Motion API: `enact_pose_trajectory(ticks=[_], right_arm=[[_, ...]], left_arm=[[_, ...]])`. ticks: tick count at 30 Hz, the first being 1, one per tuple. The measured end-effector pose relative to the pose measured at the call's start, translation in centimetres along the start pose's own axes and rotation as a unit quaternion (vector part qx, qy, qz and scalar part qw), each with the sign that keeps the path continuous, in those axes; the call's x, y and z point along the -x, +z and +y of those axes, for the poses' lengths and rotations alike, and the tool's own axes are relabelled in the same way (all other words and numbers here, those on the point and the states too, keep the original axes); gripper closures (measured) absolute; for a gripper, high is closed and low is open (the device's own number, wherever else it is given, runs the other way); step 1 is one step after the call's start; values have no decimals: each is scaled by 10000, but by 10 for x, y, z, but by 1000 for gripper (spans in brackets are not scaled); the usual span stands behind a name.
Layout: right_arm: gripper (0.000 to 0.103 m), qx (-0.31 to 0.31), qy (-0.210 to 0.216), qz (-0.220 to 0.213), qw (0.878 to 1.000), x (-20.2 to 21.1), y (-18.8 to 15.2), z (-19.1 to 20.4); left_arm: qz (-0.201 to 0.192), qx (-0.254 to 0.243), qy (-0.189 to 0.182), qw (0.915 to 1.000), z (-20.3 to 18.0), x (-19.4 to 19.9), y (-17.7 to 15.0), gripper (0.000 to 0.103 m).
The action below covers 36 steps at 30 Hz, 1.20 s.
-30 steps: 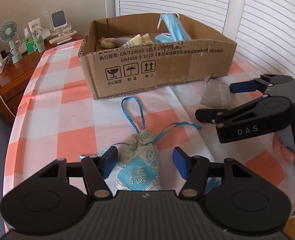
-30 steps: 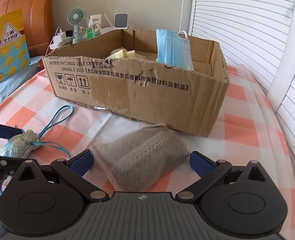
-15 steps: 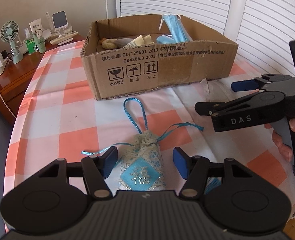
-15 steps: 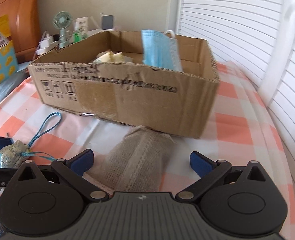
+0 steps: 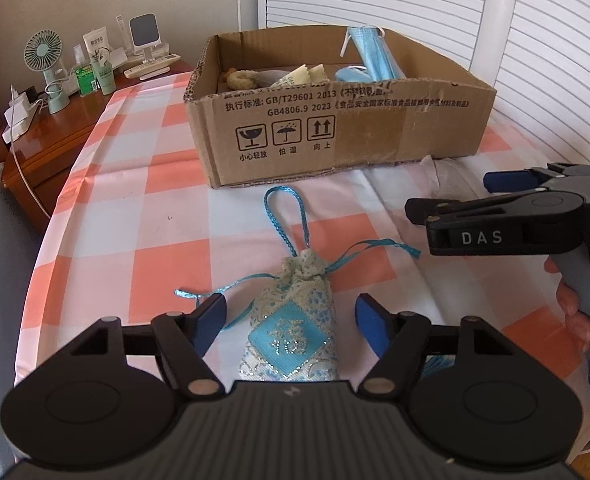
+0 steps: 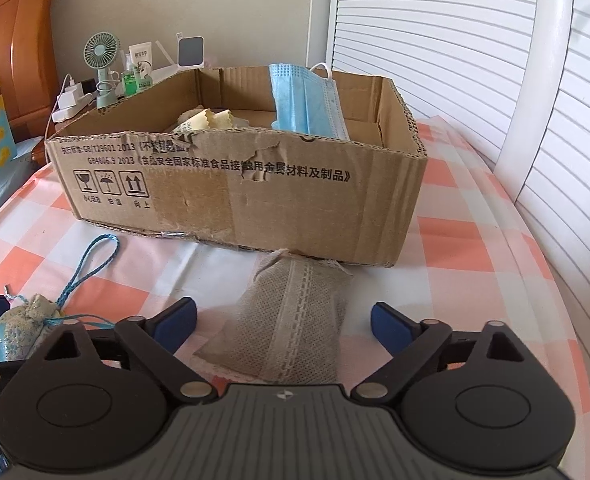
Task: Organize soft objects
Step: 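Close the right gripper on the grey pouch while the left gripper grasps the blue tasseled sachet, then carry the sachet into the box and open the left gripper while the right gripper lifts the pouch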
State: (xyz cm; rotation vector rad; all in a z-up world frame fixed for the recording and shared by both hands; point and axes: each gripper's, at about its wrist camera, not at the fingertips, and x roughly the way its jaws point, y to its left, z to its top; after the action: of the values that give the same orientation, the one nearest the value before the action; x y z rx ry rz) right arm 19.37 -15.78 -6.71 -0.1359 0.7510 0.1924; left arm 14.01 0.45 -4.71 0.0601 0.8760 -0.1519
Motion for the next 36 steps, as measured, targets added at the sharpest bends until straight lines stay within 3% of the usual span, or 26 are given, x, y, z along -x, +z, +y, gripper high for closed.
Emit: enact_pose_trajectory(ticks=[3, 7, 9, 13, 26, 36], right_arm=[[22, 20, 14, -35, 10000, 4, 0, 2], [47, 14, -35, -57, 10000, 7, 2, 2], [51, -14, -22, -57, 10000, 8, 2, -1], [59, 70, -5, -88, 9999, 14, 1, -2], [62, 257, 350, -332, 9985, 57, 14, -15], [62, 665, 597, -592, 9942, 92, 35, -17]], left_arm=[[-20, -2, -23, 10000, -2, 1, -1, 40], [-47, -31, -90, 9999, -3, 3, -1, 53], [-67, -43, -112, 9999, -3, 3, 0, 62], [-72, -84, -174, 9998, 0, 4, 0, 66], [-92, -395, -596, 9974, 11, 29, 15, 72], [-589, -664, -794, 9929, 20, 60, 85, 72]])
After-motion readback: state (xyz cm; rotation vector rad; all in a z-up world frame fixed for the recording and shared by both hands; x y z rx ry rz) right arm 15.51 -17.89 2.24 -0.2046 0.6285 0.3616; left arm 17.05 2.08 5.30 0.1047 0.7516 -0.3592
